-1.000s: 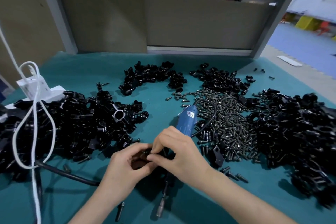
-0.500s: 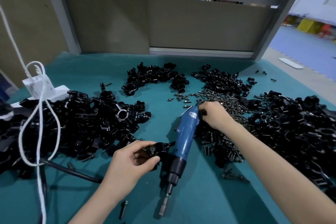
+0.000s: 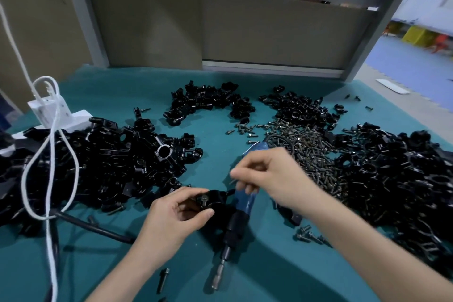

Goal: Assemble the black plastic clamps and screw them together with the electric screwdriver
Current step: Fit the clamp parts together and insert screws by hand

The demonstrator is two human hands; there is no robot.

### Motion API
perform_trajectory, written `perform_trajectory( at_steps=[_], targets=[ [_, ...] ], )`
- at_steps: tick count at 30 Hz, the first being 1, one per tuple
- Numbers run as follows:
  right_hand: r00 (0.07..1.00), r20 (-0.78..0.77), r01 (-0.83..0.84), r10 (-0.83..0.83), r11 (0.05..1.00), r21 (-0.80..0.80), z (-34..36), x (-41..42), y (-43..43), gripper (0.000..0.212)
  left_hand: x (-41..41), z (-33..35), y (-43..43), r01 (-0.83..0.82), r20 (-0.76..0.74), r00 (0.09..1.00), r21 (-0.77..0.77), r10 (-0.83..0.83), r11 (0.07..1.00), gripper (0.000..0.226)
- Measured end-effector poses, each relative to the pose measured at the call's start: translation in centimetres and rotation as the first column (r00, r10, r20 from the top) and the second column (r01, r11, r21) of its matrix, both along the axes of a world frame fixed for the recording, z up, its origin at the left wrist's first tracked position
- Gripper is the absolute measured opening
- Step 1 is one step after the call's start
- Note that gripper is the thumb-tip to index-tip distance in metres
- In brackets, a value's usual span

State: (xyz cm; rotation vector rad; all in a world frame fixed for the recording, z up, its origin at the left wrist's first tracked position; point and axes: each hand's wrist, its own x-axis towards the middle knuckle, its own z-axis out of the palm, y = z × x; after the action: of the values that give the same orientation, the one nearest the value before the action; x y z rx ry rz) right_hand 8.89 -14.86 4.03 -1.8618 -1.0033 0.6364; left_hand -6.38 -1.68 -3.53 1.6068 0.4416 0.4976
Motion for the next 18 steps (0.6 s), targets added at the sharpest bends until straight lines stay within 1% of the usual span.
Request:
perform_trajectory(
  at_steps=[1, 2, 6, 10, 14, 18],
  targets=[
    [0.997, -0.072, 0.020, -0.019, 1.000, 0.009, -0.7, -0.5, 0.3, 0.014, 0.0, 0.0, 0.0, 0.001, 0.000, 1.000, 0.004, -0.001, 1.000, 0.033],
    [0.994, -0.102, 0.037, -0.036, 0.999, 0.002, -1.3, -0.7, 0.4, 0.015, 0.0, 0.0, -0.1, 0.003, 0.001, 1.000, 0.006, -0.003, 1.000, 0.033],
    [0.990, -0.127, 0.061, -0.062, 0.998, -0.011, -2.1, -0.6, 0.7, 0.016, 0.1, 0.0, -0.2, 0.007, 0.008, 1.000, 0.019, -0.007, 1.000, 0.033],
    [0.996, -0.044, 0.072, -0.073, 0.997, -0.025, -2.1, -0.5, 1.1, 0.015, 0.0, -0.2, -0.1, -0.001, 0.024, 1.000, 0.016, 0.000, 1.000, 0.033],
    [0.997, -0.067, 0.018, -0.022, 0.998, -0.061, -2.1, -0.6, 1.5, 0.021, 0.0, -0.4, 0.0, 0.010, 0.018, 1.000, 0.046, -0.011, 0.999, 0.034],
    [0.997, 0.071, 0.016, -0.009, 0.995, -0.095, -1.9, -0.5, 1.7, 0.022, 0.0, -0.5, 0.1, 0.012, 0.024, 1.000, 0.048, -0.013, 0.999, 0.035]
  ],
)
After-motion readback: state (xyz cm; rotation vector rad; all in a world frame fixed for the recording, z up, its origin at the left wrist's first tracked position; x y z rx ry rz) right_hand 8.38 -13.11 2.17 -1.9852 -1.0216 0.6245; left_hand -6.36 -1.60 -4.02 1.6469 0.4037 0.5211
